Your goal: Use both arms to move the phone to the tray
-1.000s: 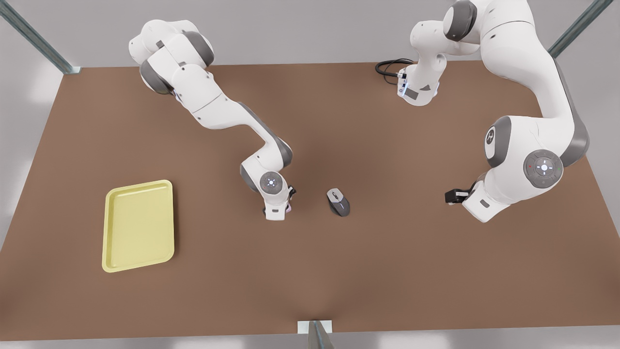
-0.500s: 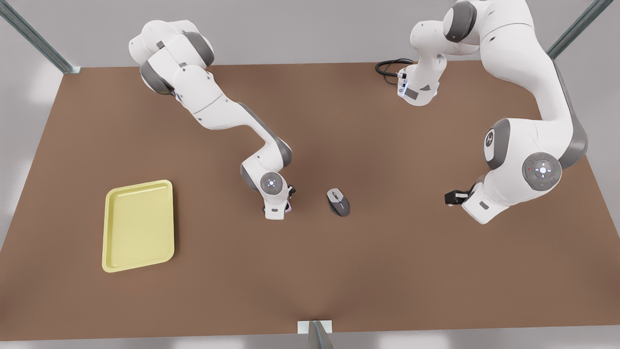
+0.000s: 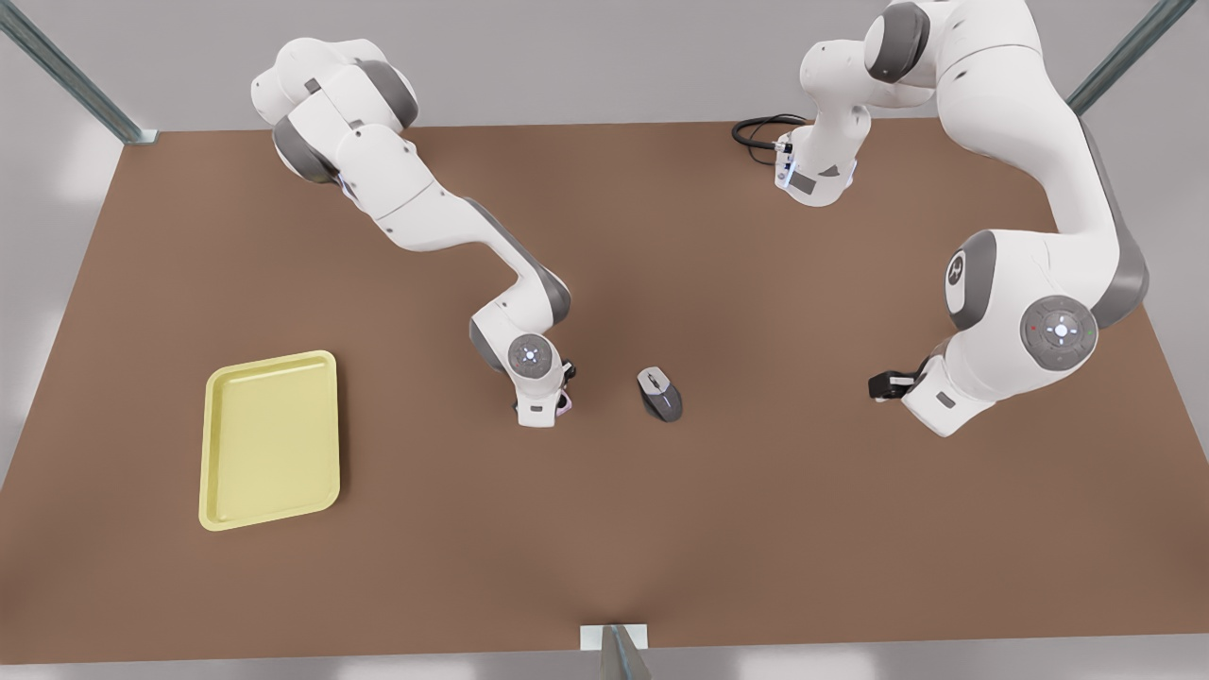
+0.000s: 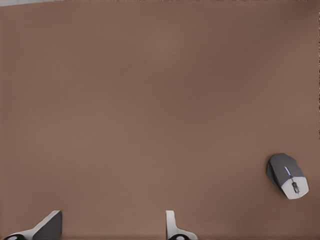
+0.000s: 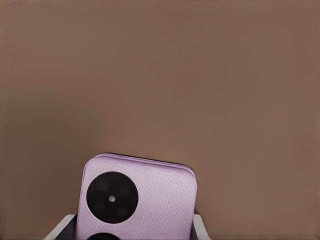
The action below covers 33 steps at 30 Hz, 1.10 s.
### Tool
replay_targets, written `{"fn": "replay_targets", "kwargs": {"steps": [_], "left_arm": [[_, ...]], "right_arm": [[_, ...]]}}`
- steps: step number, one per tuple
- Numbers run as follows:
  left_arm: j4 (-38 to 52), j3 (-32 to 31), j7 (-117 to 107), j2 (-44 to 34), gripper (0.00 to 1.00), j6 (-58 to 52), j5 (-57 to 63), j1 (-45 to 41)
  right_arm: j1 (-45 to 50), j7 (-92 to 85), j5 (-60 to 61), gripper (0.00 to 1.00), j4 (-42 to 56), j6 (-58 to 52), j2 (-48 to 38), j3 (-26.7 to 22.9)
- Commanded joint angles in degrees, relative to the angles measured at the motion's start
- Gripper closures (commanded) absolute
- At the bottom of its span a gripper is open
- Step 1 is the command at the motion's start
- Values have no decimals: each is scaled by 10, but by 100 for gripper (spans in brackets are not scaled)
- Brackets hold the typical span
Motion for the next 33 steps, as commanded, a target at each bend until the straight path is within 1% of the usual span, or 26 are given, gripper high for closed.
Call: {"fn": "replay_targets", "kwargs": {"steps": [1, 2, 7, 9, 11, 13, 15, 16, 18, 19, 20, 21, 22, 23, 24, 25, 27, 29, 30, 31, 33], "left_arm": [[1, 0, 1, -1, 0, -1, 1, 0], [1, 0, 1, -2, 0, -1, 1, 0], [1, 0, 1, -3, 0, -2, 0, 0], [1, -1, 1, -4, 0, -2, 0, 0], [1, -1, 1, -4, 0, -2, 1, 0], [1, -1, 1, -4, 0, -2, 0, 0], [1, -1, 0, -5, 0, -3, 1, 0], [1, -1, -1, -5, 0, -3, 1, -1], [1, -1, -2, -5, 0, -4, 1, -1], [1, -1, -3, -5, 0, -4, 1, -1], [1, -1, -4, -5, 0, -3, 1, -1], [1, -1, -9, -6, 0, -6, 0, -2], [1, -1, -9, -7, 0, -7, 1, -3], [1, -1, -9, -7, 0, -7, 1, -3], [1, -1, -9, -7, 0, -7, 1, -3], [1, -1, -8, -7, 0, -6, 1, -3], [1, -1, -8, -6, 0, -6, 1, -3], [1, -1, -8, -6, 0, -6, 1, -3], [1, -1, -8, -6, 0, -5, 1, -3], [1, -1, -9, -6, 0, -6, 1, -3], [1, -1, -8, -8, 0, -7, 1, -3]], "right_arm": [[0, 0, -1, 18, -1, -2, -5, 0], [0, 0, -1, 19, -5, -2, -9, -1], [-2, -7, -3, 20, -17, 0, -23, -3], [-8, -19, -5, 20, -40, 6, -40, -9], [-35, -38, -5, 19, -58, 6, -65, -13], [-86, -80, -5, 19, -83, 6, -95, -14], [-123, -134, -5, 19, -121, 7, -135, -32], [-126, -159, -5, 19, -132, 7, -146, -58], [-178, -225, -3, 19, -155, 8, -169, -76], [-184, -247, -3, 19, -173, 12, -184, -97], [-206, -279, -3, 19, -187, 30, -187, -103], [-213, -330, -1, 19, -207, 47, -192, -135], [-234, -377, 1, 19, -211, 46, -197, -155], [-257, -413, 2, 19, -218, 46, -198, -164], [-262, -446, 3, 19, -229, 47, -197, -192], [-264, -458, 3, 19, -229, 47, -193, -200], [-271, -488, 3, 19, -229, 101, -165, -223], [-283, -496, 3, 19, -247, 100, -158, -222], [-281, -496, 3, 4, -248, 100, -158, -221], [-275, -492, 3, 0, -245, 97, -157, -221], [-273, -489, 3, 0, -242, 95, -161, -220]]}}
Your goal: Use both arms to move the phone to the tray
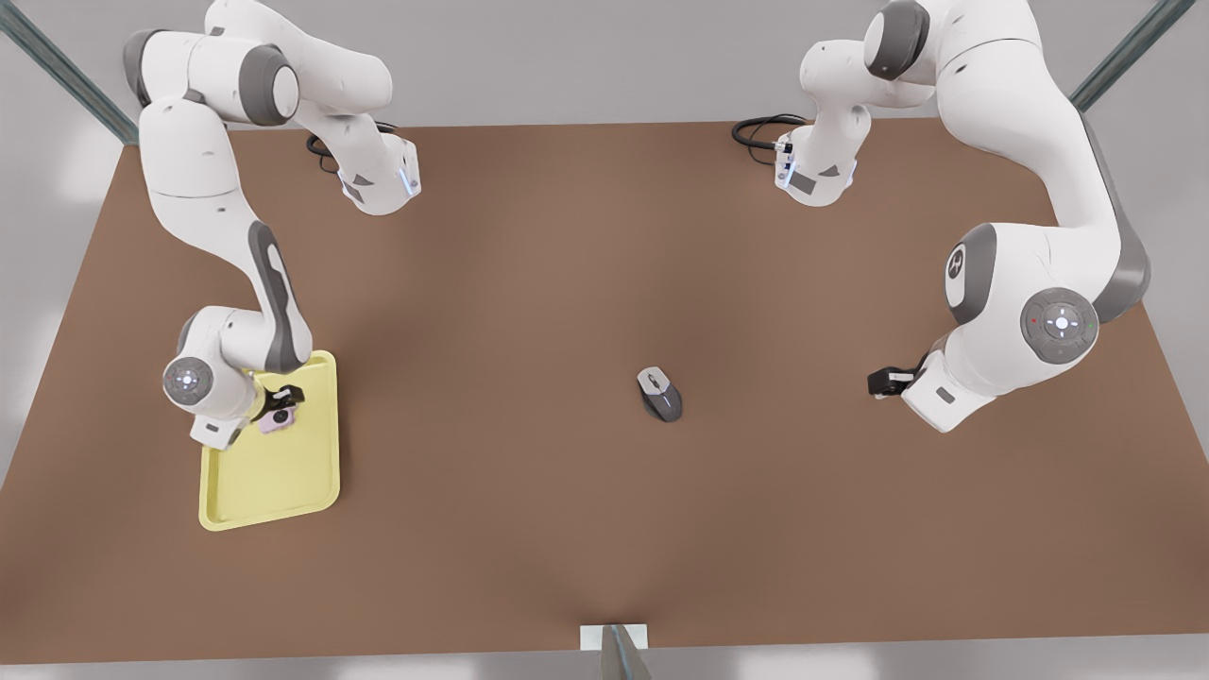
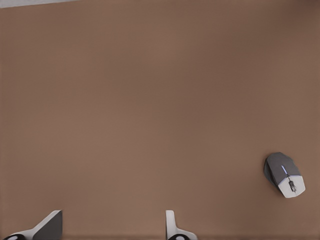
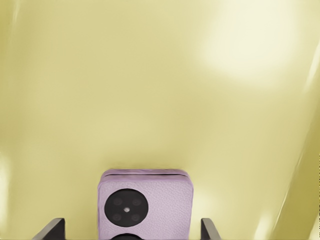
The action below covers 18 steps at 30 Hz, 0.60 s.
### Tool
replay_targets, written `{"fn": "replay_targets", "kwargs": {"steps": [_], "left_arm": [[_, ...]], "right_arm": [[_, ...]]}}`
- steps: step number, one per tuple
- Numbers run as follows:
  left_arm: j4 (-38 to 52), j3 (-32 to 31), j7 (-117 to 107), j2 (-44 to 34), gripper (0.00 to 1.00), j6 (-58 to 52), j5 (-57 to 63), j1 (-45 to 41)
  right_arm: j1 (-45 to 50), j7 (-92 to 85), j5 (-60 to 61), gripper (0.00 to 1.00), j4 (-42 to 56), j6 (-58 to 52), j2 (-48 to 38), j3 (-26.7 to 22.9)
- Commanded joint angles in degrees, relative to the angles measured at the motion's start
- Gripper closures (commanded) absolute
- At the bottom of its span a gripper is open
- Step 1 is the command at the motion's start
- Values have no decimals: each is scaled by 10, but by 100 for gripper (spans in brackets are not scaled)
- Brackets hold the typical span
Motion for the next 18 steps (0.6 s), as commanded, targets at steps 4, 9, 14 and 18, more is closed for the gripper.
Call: {"fn": "replay_targets", "kwargs": {"steps": [4, 9, 14, 18], "left_arm": [[1, 0, 3, -18, 0, -3, 1, 0], [1, 0, 3, -18, 0, -4, 1, 0], [1, 0, 2, -19, 0, -4, 1, 0], [1, 1, 1, -19, 0, -4, 1, 0]], "right_arm": [[12, -214, 1, 0, 45, -52, -50, 1], [40, -94, 48, 0, 88, -177, -157, 4], [-4, 114, 24, 0, 305, -466, -190, 53], [-15, 143, 28, 0, 305, -472, -196, 55]]}}
